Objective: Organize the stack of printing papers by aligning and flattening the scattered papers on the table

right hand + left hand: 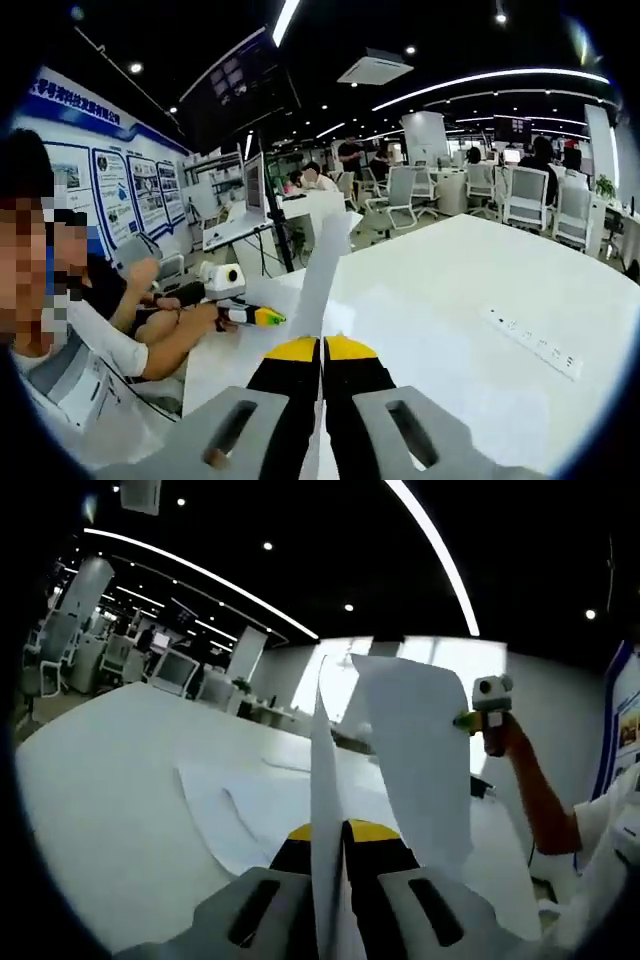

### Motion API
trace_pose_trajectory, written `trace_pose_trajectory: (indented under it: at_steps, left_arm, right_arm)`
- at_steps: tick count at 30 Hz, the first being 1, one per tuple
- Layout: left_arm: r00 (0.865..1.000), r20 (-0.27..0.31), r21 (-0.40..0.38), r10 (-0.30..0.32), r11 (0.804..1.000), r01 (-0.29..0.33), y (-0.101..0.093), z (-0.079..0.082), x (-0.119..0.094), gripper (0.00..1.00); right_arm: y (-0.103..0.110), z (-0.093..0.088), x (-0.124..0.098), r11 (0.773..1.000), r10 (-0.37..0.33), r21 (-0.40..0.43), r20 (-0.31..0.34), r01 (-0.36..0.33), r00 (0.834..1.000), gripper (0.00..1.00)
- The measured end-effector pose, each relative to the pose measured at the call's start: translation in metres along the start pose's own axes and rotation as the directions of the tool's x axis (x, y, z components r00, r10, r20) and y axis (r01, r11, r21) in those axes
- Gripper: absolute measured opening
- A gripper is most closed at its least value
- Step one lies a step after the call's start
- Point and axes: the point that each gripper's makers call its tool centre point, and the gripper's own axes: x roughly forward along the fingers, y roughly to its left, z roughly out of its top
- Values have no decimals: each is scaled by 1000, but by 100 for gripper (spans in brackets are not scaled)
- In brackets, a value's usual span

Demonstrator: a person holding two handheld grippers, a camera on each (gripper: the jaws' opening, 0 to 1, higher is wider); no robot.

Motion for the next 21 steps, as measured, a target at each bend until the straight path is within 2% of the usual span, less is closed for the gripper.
trace_pose_trajectory:
  at_steps: [2,3,5,10,11,12,14,18,21]
  left_arm:
    - [1000,1,-1,0,1000,0,0,0,0,6]
    - [1000,7,-5,5,1000,-5,3,0,-1,6]
    - [1000,6,-7,10,1000,-10,5,1,-1,6]
    - [1000,17,-7,24,1000,-24,8,2,-2,6]
    - [1000,19,-10,24,1000,-24,8,3,-2,6]
    - [1000,19,-11,25,1000,-24,8,3,-2,6]
    - [999,22,-7,26,1000,-26,9,4,-2,6]
    - [999,28,-5,28,1000,-27,8,5,-3,6]
    - [999,37,-3,29,1000,-29,8,6,-5,6]
  right_arm:
    - [0,0,0,1000,0,-2,1,0,1000,0]
    - [-4,-8,9,1000,-1,-29,3,1,1000,0]
    - [-7,-16,12,999,-2,-38,-5,1,1000,0]
    - [-9,-25,9,998,-4,-60,5,5,1000,0]
    - [-10,-26,7,994,13,-105,-10,-14,1000,0]
    - [-14,-22,6,997,-5,-78,6,5,1000,0]
    - [-15,-16,4,996,-19,-91,15,20,1000,0]
    - [-8,-20,9,995,40,-87,2,-40,999,0]
    - [-16,-24,14,997,37,-68,-14,-38,999,0]
